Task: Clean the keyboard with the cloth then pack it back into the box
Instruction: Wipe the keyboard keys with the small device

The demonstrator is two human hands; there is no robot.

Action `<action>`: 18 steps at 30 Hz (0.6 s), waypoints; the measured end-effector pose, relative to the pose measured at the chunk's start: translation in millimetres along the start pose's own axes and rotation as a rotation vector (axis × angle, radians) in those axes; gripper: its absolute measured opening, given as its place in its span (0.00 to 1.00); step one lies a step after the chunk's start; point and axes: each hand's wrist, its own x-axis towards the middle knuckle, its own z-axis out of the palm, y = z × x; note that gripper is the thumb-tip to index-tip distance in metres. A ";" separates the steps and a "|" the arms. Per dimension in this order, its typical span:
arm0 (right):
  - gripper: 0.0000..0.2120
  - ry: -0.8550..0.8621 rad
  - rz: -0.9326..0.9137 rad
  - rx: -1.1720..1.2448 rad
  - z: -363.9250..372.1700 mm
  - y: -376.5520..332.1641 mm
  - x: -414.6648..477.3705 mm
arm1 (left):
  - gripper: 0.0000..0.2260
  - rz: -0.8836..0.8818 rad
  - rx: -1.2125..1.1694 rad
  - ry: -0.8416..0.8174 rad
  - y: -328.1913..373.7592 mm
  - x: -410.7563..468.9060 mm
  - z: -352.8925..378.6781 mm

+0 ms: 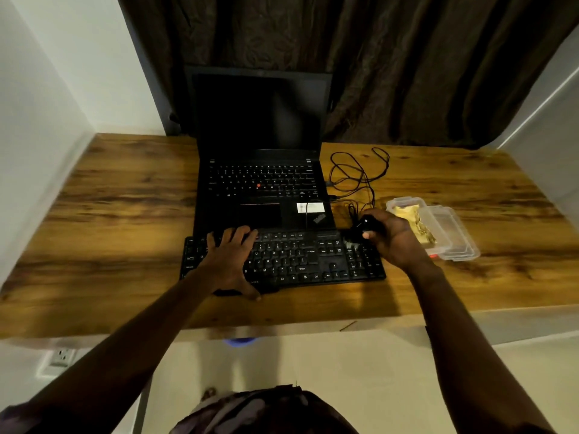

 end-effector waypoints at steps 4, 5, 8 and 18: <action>0.18 -0.022 -0.042 -0.003 -4.2 1.5 -3.5 | 0.67 -0.006 0.013 -0.013 0.2 -0.2 0.2; 0.18 -0.069 -0.034 0.011 -7.6 4.7 -6.6 | 0.67 -0.010 0.018 -0.014 0.5 0.2 0.2; 0.18 -0.180 -0.010 0.045 -20.6 10.7 -17.9 | 0.67 -0.019 0.025 -0.020 0.5 0.8 1.0; 0.19 -0.024 0.045 0.000 -22.3 21.6 -6.7 | 0.67 -0.027 0.031 -0.019 -0.2 2.2 3.0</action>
